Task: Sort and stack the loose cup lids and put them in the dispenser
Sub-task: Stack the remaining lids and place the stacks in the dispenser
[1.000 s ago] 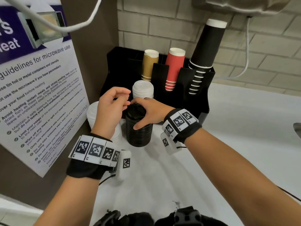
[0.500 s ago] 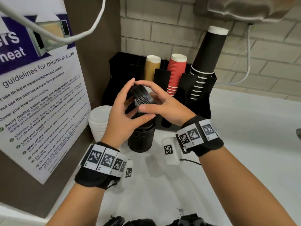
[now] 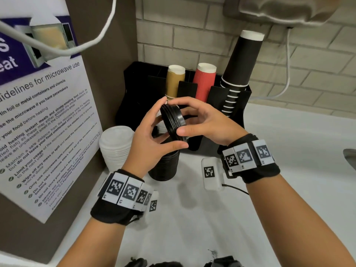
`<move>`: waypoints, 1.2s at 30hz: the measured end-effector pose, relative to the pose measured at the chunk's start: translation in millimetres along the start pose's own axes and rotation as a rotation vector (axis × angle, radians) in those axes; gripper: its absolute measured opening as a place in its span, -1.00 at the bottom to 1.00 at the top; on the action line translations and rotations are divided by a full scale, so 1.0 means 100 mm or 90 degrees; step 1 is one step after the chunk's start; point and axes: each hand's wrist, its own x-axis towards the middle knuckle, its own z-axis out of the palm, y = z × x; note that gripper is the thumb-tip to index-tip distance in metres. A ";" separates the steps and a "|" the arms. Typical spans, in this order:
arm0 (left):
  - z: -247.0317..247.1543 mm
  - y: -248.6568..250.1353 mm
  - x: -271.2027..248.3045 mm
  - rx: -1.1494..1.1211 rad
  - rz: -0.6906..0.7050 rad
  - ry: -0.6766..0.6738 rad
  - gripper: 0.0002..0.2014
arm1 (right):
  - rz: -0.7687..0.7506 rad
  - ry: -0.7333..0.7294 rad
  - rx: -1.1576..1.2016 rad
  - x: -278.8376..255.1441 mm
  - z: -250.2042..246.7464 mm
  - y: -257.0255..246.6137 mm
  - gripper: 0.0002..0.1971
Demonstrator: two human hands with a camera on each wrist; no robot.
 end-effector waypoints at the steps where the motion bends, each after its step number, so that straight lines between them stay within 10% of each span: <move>1: 0.00 0.01 0.01 0.005 -0.002 -0.003 -0.03 | -0.007 0.008 -0.009 0.00 0.00 -0.01 -0.36; 10: 0.00 0.01 0.09 0.067 0.011 -0.022 -0.02 | -0.069 0.079 -0.084 0.07 0.00 -0.04 -0.42; 17: -0.19 0.02 0.08 0.115 0.018 0.146 -0.65 | -0.006 0.341 -0.236 0.25 -0.46 0.43 -0.38; 26: -0.26 0.02 0.01 0.144 0.027 0.167 -0.70 | 0.279 0.158 -0.890 0.56 -0.26 0.93 -0.19; 36: -0.27 -0.03 -0.04 0.156 -0.007 0.139 -0.72 | 0.367 -0.052 -0.878 0.69 -0.17 1.02 -0.50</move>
